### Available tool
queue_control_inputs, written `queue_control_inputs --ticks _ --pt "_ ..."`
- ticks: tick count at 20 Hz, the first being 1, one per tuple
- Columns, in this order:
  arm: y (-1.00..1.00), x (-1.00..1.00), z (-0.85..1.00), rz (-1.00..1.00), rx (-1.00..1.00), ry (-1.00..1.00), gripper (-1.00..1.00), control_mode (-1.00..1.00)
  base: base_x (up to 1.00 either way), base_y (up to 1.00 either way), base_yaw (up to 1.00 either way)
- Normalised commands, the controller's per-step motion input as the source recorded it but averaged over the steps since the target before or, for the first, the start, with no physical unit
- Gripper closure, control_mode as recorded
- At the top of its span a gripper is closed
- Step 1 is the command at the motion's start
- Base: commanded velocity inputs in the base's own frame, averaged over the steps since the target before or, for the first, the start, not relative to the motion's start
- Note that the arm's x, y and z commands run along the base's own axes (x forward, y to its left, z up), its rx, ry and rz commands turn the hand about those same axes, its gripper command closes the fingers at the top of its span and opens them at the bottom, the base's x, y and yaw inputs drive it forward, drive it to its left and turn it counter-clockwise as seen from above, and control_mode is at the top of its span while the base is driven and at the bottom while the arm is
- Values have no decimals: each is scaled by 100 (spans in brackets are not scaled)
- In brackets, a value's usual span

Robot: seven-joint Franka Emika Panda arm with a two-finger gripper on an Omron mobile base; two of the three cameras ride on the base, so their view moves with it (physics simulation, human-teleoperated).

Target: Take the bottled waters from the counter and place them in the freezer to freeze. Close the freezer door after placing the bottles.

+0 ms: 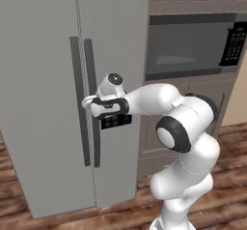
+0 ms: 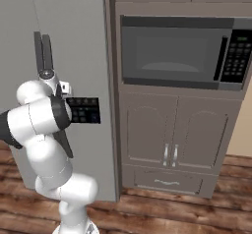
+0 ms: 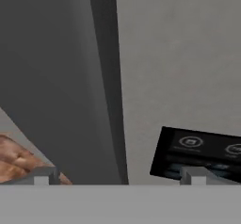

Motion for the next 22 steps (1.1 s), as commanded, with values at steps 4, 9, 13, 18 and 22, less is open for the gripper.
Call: queue_control_inputs --ticks 4,9,13,18,22 --pt "0 46 0 0 0 0 -100 -100 0 0 0" --pt "0 45 0 0 0 0 -100 -100 0 0 0" --pt "0 45 0 0 0 0 -100 -100 0 0 0" --pt "0 42 0 0 0 1 -100 -100 0 0 0" --pt "0 39 0 0 0 4 -100 -100 0 0 0"
